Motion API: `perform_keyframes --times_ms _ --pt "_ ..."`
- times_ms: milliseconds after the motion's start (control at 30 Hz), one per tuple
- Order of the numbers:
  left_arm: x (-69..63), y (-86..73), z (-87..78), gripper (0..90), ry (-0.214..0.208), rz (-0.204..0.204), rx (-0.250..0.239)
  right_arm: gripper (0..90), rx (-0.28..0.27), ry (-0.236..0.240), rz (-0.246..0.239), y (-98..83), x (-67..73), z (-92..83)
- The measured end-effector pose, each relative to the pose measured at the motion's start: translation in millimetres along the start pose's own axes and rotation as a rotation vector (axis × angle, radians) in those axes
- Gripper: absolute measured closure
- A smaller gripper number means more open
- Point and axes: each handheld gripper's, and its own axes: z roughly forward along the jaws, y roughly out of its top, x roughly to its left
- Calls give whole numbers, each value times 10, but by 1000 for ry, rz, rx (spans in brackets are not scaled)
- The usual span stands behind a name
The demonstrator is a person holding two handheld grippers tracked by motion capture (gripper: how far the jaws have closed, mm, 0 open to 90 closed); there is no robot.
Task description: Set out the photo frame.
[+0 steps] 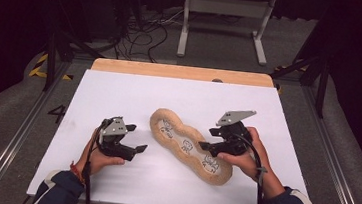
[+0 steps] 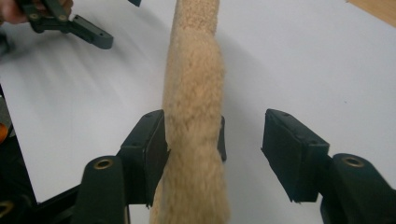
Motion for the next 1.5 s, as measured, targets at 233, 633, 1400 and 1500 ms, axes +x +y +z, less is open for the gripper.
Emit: perform_keyframes --times_ms 233,633,1400,1500 --pt "130 99 145 173 12 -34 -25 376 -79 -56 38 -315 77 -203" --pt "252 245 432 205 -25 -86 -78 371 -121 -82 127 -886 213 -191" --pt "249 184 351 652 36 -74 -28 646 -173 -100 172 -1089 163 -45" --pt "237 169 329 651 52 -70 -27 648 -177 -100 170 -1079 141 -30"
